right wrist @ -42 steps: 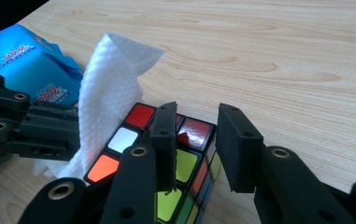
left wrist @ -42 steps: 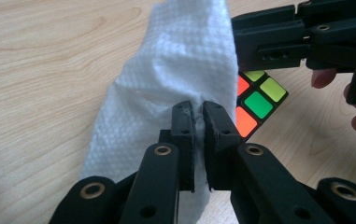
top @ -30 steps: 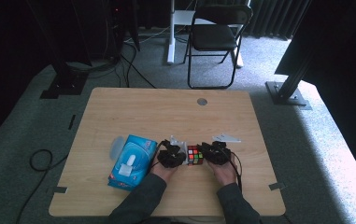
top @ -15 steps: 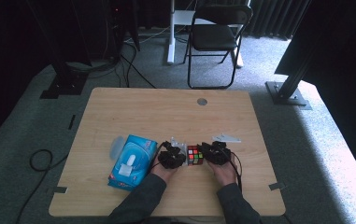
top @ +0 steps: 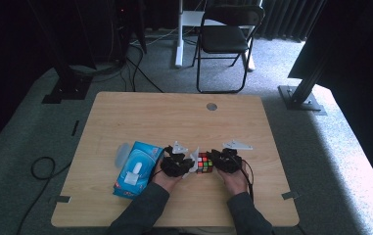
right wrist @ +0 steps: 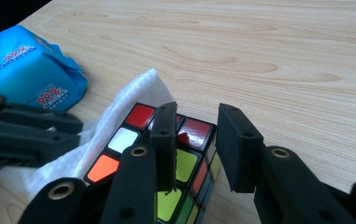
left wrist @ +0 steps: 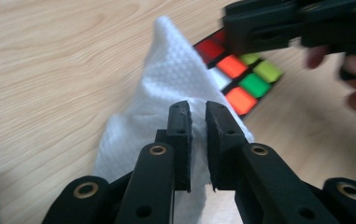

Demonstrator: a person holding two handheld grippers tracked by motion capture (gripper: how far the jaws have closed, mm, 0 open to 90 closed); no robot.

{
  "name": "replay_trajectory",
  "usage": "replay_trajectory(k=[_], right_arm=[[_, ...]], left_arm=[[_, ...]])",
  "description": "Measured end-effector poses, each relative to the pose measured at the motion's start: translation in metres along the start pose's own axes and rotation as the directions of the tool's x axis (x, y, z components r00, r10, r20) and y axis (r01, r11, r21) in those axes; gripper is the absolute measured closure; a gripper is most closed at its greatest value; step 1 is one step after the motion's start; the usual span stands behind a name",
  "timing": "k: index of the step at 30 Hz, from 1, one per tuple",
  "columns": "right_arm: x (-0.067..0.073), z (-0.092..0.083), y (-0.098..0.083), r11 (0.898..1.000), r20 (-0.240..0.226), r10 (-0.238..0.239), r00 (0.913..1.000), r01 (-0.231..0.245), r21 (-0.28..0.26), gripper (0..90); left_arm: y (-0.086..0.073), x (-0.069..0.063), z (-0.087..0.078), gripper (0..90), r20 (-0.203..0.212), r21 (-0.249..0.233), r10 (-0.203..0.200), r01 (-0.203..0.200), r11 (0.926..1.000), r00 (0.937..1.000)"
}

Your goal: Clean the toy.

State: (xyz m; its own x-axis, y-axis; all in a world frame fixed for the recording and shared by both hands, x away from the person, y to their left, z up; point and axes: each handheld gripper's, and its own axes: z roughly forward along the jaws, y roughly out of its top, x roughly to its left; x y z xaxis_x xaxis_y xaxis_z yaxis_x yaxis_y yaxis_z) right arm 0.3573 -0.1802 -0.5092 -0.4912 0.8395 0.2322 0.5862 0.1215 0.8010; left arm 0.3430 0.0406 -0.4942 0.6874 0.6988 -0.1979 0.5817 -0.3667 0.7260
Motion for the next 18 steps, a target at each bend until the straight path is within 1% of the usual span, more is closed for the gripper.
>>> replay_trajectory(k=[2, 5, 8, 12, 14, 16, 18], right_arm=[[0.000, 0.000, 0.000, 1.000, -0.001, 0.000, 1.0000, 0.000, 0.000, 68.7], [0.000, 0.000, 0.000, 1.000, -0.001, 0.000, 1.0000, 0.000, 0.000, 68.7], [0.000, 0.000, 0.000, 1.000, -0.002, 0.001, 1.0000, -0.001, 0.000, 68.7], [0.000, 0.000, 0.000, 1.000, -0.002, 0.000, 1.0000, 0.000, 0.000, 68.7], [0.000, 0.000, 0.000, 1.000, -0.001, 0.000, 1.0000, 0.000, 0.000, 68.7], [0.000, 0.000, 0.000, 1.000, -0.001, 0.000, 1.0000, 0.000, 0.001, 68.7], [0.000, 0.000, 0.000, 1.000, 0.000, 0.000, 1.0000, 0.000, 0.000, 68.8]], left_arm=[[0.001, -0.004, 0.000, 81.8, 0.023, -0.006, -0.003, 0.004, 1.0000, 0.9997], [0.000, -0.006, 0.006, 82.2, 0.028, 0.008, -0.002, 0.002, 1.0000, 0.9996], [-0.002, -0.003, 0.010, 82.4, 0.025, 0.009, -0.013, 0.013, 0.9999, 0.9996], [-0.002, 0.000, 0.012, 82.7, 0.023, 0.017, -0.016, 0.016, 0.9997, 0.9996], [-0.002, 0.000, 0.012, 82.8, 0.015, 0.021, -0.008, 0.007, 0.9997, 0.9999], [-0.003, 0.001, 0.014, 83.1, 0.008, 0.025, -0.009, 0.009, 0.9996, 0.9999], [-0.006, 0.002, 0.018, 83.4, 0.000, 0.040, -0.014, 0.014, 0.9991, 0.9999]])
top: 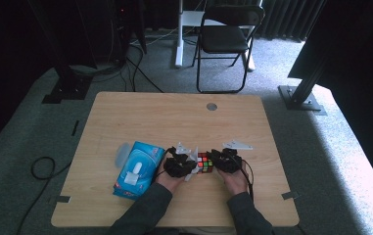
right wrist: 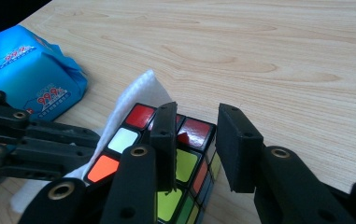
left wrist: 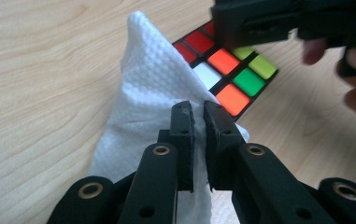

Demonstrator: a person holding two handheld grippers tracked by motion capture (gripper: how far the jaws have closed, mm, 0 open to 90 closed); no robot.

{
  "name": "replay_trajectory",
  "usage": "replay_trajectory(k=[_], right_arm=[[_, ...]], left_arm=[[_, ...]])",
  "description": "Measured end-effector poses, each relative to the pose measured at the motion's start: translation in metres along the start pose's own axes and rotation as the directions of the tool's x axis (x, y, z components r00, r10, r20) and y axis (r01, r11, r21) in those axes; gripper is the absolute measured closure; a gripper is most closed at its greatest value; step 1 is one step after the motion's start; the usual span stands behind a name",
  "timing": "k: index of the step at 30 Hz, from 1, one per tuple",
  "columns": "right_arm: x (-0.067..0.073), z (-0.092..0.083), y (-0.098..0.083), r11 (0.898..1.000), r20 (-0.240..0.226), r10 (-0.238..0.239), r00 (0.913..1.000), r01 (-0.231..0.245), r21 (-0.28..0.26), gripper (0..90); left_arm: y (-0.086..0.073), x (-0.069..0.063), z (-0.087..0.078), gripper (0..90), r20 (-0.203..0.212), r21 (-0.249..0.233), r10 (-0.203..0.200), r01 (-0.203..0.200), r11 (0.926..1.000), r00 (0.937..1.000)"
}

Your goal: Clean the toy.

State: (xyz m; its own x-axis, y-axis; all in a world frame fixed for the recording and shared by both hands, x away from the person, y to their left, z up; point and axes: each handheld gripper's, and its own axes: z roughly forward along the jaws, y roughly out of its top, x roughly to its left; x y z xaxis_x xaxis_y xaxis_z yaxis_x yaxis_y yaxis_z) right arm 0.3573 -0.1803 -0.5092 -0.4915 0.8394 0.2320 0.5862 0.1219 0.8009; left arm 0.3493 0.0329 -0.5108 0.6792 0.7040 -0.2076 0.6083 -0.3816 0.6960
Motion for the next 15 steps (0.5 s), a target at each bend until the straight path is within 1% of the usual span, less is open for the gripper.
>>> replay_trajectory(k=[2, 4, 7, 10, 13, 15], right_arm=[[0.000, 0.000, 0.000, 1.000, 0.000, 0.000, 1.0000, 0.000, 0.000, 68.8], [0.000, 0.000, 0.000, 1.000, -0.002, 0.002, 1.0000, -0.002, 0.000, 68.9], [-0.001, 0.000, 0.000, 1.000, -0.001, 0.004, 1.0000, -0.004, 0.000, 69.0], [-0.001, 0.000, 0.000, 1.000, 0.000, 0.004, 1.0000, -0.004, -0.001, 69.2], [-0.001, 0.000, 0.000, 1.000, -0.001, 0.002, 1.0000, -0.002, -0.002, 69.6], [-0.001, 0.000, 0.000, 1.000, -0.003, 0.002, 1.0000, -0.002, -0.001, 70.1]], left_arm=[[-0.005, 0.001, 0.008, 84.2, -0.004, 0.032, -0.006, 0.006, 0.9995, 1.0000], [-0.009, 0.002, 0.015, 84.5, -0.004, 0.048, -0.015, 0.015, 0.9987, 0.9999], [-0.012, -0.001, 0.022, 84.4, -0.013, 0.063, -0.001, 0.002, 0.9980, 0.9999], [-0.011, -0.001, 0.022, 84.4, -0.019, 0.077, 0.021, -0.019, 0.9968, 0.9996], [-0.009, -0.002, 0.023, 84.6, -0.043, 0.092, 0.043, -0.039, 0.9950, 0.9981], [-0.008, -0.001, 0.023, 85.1, -0.057, 0.086, 0.029, -0.024, 0.9960, 0.9980]])
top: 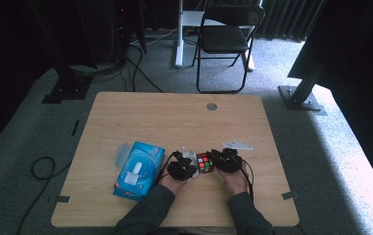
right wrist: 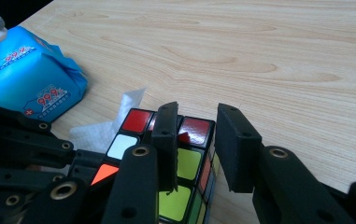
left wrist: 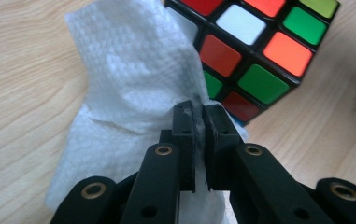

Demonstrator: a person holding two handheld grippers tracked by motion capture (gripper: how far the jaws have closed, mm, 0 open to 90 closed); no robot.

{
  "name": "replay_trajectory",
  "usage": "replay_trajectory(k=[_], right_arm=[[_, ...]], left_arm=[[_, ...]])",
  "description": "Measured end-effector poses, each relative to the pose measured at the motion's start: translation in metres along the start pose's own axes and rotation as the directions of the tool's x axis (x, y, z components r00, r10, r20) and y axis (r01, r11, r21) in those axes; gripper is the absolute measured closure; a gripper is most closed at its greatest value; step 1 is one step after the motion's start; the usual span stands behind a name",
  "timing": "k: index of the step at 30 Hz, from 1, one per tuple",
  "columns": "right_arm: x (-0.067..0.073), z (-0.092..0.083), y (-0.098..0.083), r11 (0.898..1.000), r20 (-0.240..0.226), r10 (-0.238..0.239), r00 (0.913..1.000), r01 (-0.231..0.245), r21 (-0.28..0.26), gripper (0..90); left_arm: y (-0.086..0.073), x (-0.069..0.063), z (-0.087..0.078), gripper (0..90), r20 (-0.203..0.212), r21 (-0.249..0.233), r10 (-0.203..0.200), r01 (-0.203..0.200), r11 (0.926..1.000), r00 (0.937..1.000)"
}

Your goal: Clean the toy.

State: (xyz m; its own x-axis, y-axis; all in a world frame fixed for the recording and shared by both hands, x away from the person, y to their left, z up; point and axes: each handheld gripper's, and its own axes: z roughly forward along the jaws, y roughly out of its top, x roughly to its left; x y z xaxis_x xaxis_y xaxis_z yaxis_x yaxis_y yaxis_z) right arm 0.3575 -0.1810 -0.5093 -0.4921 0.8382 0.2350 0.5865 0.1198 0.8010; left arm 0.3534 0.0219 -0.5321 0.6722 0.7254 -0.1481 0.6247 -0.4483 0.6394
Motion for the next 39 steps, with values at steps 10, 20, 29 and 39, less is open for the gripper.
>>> replay_trajectory(k=[10, 20, 29, 39], right_arm=[[0.000, 0.000, 0.000, 0.999, -0.081, -0.034, 0.9962, 0.036, 0.024, 70.4], [0.005, 0.001, 0.000, 0.988, -0.218, -0.130, 0.9672, 0.144, 0.049, 69.1], [0.012, 0.003, 0.001, 0.988, -0.114, -0.149, 0.9823, 0.153, 0.030, 64.7], [0.016, 0.002, 0.005, 0.991, 0.002, -0.129, 0.9916, 0.129, 0.031, 58.1]], left_arm=[[0.001, 0.024, -0.002, 85.4, -0.013, -0.022, -0.117, 0.117, 0.9929, 0.9930], [0.001, 0.028, -0.003, 84.6, -0.021, -0.034, -0.138, 0.137, 0.9900, 0.9902], [-0.003, 0.013, -0.004, 83.2, -0.018, -0.015, -0.086, 0.086, 0.9962, 0.9961], [-0.004, 0.005, -0.007, 76.1, -0.035, -0.027, -0.062, 0.061, 0.9978, 0.9974]])
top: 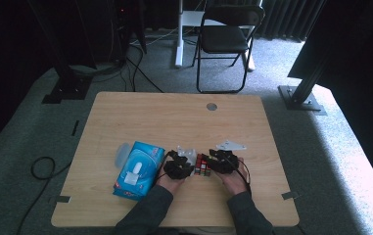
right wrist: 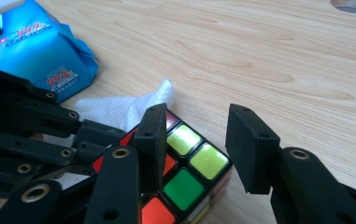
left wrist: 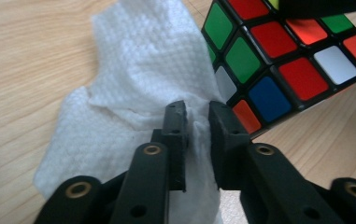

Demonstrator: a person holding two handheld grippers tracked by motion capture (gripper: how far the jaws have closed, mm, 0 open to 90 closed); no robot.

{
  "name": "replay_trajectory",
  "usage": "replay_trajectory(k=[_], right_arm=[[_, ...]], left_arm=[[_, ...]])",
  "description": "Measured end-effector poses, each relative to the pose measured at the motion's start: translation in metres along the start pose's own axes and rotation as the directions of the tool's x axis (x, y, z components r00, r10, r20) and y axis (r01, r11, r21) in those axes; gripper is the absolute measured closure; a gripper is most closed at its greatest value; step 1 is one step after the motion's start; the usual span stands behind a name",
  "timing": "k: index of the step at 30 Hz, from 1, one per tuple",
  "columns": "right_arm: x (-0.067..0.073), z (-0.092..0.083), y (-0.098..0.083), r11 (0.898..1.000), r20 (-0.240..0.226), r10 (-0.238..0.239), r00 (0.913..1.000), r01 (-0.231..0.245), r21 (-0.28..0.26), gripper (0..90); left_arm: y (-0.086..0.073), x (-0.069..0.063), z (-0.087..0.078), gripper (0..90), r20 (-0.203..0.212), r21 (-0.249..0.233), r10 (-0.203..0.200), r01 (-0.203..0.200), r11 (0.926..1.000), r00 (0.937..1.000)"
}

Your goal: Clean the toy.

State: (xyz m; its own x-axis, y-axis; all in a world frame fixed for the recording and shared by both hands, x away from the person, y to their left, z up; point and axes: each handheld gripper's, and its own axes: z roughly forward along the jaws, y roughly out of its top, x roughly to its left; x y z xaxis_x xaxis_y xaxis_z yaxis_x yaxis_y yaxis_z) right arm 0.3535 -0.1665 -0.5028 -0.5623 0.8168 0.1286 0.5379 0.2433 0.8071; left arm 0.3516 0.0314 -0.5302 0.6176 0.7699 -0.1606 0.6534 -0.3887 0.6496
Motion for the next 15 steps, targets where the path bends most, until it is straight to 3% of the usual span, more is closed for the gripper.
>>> replay_trajectory(k=[6, 11, 15], right_arm=[[-0.011, -0.008, -0.001, 0.997, 0.001, 0.080, 0.9968, -0.080, 0.001, 60.8], [-0.012, -0.008, -0.003, 0.995, -0.012, 0.092, 0.9956, -0.092, 0.034, 61.4], [-0.012, -0.008, -0.003, 0.994, -0.022, 0.103, 0.9945, -0.102, 0.042, 62.0]], left_arm=[[-0.003, 0.002, -0.008, 64.5, -0.027, -0.036, -0.003, 0.002, 0.9994, 0.9996], [-0.002, 0.002, -0.013, 57.5, -0.036, -0.049, 0.016, -0.018, 0.9986, 0.9992], [-0.002, 0.001, -0.009, 49.7, -0.046, -0.023, 0.022, -0.023, 0.9995, 0.9987]])
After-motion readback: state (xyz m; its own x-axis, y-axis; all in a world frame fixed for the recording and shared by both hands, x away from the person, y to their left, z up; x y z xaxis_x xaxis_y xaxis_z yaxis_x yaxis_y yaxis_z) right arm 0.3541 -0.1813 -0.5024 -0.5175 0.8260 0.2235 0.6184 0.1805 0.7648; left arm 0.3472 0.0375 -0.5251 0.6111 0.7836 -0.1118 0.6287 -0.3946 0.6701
